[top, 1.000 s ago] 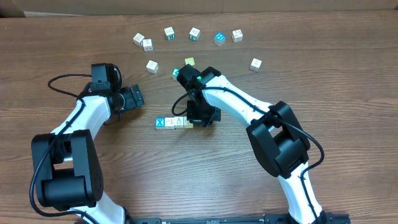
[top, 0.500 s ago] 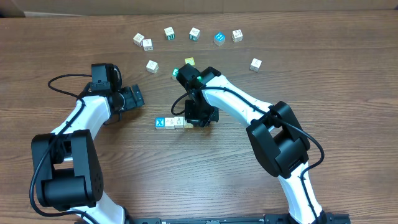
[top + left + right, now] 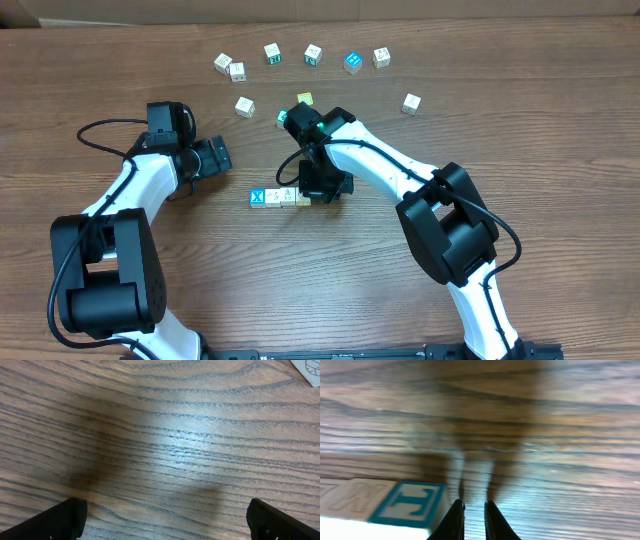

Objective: Form a horizontal line
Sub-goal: 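Push the umbrella block left against the row with the right gripper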

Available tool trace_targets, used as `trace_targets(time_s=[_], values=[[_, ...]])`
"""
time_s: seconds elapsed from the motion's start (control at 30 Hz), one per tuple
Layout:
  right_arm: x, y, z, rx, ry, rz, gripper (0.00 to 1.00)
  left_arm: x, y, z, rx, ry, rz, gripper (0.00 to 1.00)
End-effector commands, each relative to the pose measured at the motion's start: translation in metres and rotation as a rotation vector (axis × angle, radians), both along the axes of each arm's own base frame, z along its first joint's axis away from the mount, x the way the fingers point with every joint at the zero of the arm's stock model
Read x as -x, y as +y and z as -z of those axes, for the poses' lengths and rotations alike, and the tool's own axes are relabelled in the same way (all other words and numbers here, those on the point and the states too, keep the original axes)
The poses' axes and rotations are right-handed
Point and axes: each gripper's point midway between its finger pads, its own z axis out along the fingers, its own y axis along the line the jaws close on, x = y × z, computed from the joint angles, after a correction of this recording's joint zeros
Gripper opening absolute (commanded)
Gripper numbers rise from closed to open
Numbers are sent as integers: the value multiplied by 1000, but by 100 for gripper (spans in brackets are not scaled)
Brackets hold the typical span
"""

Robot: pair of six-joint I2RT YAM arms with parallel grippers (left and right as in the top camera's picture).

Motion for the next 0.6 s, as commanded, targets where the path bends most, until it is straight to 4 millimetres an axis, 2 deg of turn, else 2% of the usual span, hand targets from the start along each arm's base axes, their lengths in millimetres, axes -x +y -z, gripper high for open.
trace_targets(time_s=[0.0,0.57], values=[[5,7,2,-38,28,-7,12,2,-2,6,12,16,-6,99],[2,2,3,-15,8,-34,13,3,-2,6,12,17,-5,99]])
